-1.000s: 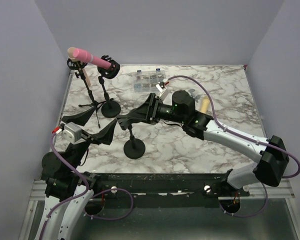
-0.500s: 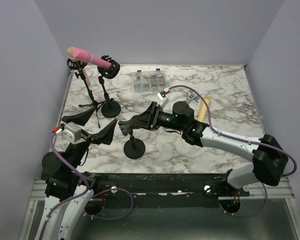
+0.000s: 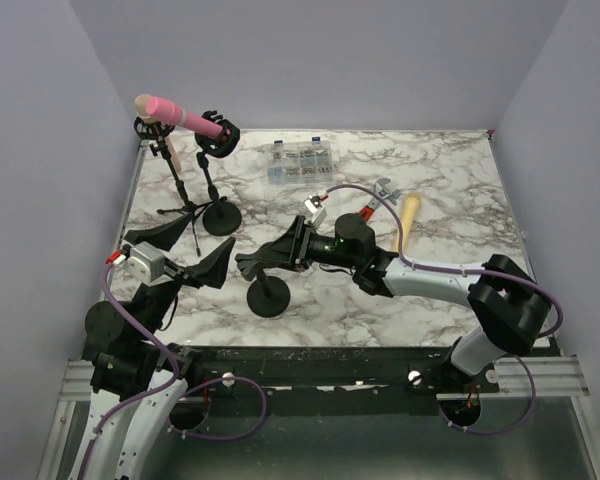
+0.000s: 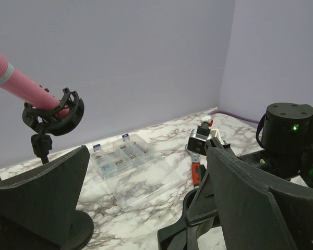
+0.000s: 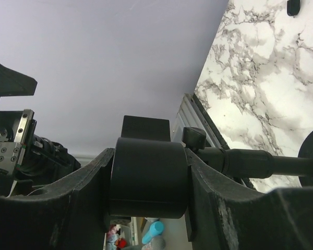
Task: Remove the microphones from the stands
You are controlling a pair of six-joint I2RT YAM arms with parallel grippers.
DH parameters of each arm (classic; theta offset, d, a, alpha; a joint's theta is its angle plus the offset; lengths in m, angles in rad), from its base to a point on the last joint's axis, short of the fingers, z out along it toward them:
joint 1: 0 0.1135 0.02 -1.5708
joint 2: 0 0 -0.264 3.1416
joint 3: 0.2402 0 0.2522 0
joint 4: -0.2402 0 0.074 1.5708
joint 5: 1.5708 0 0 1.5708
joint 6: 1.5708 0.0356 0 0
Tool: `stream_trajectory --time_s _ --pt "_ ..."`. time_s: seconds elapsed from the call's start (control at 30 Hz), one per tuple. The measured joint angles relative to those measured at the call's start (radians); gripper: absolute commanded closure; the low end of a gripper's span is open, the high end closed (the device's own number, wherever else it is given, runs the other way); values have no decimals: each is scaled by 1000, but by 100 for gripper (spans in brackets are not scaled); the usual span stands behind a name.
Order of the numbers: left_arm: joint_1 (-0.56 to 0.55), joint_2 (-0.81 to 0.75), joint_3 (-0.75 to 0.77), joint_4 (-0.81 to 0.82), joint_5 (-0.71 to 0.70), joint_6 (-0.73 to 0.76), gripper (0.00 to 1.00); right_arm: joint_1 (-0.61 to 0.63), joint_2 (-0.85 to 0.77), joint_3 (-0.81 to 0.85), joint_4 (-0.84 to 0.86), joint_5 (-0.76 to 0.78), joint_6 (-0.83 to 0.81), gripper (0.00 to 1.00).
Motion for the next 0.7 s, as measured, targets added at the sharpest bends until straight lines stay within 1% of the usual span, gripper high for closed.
stream_trajectory --time_s 0.07,0.23,0.37,0.7 --pt "0 0 0 1 0 -1 1 0 3 0 9 -3 0 60" --pt "0 1 0 3 0 -4 1 -5 5 3 12 -3 0 61" --pt "0 1 0 3 0 -5 1 -29 16 41 -30 -7 -14 64" --pt "0 1 0 3 1 -8 1 -193 108 180 -101 -42 -47 64"
